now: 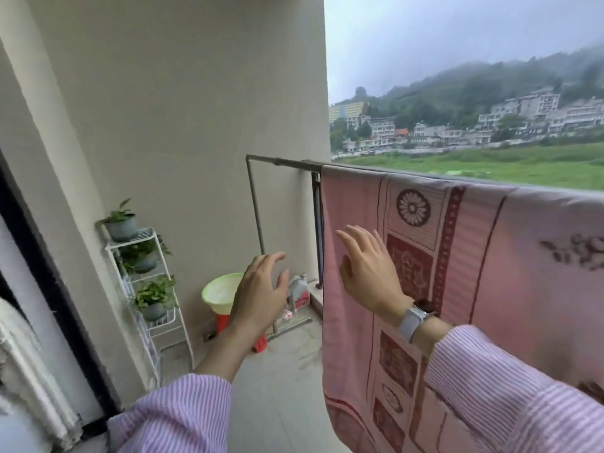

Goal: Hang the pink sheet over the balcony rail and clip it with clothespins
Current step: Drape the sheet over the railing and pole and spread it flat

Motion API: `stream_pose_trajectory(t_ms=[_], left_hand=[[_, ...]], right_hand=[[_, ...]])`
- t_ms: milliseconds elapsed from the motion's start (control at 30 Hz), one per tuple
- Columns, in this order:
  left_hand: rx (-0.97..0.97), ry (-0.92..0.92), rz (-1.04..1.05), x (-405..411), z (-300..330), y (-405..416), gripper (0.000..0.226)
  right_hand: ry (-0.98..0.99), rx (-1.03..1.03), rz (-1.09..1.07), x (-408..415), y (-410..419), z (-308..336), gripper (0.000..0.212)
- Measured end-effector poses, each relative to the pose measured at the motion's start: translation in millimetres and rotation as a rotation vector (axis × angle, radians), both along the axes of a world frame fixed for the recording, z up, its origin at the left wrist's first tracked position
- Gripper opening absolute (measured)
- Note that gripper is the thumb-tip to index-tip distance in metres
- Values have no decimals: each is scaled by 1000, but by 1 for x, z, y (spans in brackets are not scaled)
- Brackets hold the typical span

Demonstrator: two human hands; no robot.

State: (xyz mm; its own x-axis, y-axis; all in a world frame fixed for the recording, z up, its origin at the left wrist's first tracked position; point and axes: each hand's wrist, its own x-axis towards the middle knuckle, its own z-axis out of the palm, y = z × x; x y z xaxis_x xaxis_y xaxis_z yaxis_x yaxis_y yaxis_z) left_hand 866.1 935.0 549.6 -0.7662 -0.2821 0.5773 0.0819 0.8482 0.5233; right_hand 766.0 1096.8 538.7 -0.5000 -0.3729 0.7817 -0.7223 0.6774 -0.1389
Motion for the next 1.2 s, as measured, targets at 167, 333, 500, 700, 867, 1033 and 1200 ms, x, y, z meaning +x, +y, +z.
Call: stream_pose_trajectory(t_ms=[167,333,500,700,867,1033,1200], left_hand=[[-111,69,-129,-130,23,-83,26],[-196,126,-332,-250,49,-155,25],[-395,239,-577,-373,86,-189,29],[-374,245,-1125,-480,113,-157,33],[-358,55,-1576,-517,127,-136,32],[-385,73,-1821,-531,135,-126,27],[-494,453,-1842,-538,132,-129,24]], right_hand=[[185,43,-177,-103,-71,24,44],[291,16,-466,-199,-133,51,33],[316,-43,-729,-273,-173,53,50],[550,-175,-963,-321,-180,36,58],[622,-195,-1043,-340,-184,29,44],[627,-197,-1034,-325,-191,23,17],[665,-175,-1230,-297,-228,36,11]])
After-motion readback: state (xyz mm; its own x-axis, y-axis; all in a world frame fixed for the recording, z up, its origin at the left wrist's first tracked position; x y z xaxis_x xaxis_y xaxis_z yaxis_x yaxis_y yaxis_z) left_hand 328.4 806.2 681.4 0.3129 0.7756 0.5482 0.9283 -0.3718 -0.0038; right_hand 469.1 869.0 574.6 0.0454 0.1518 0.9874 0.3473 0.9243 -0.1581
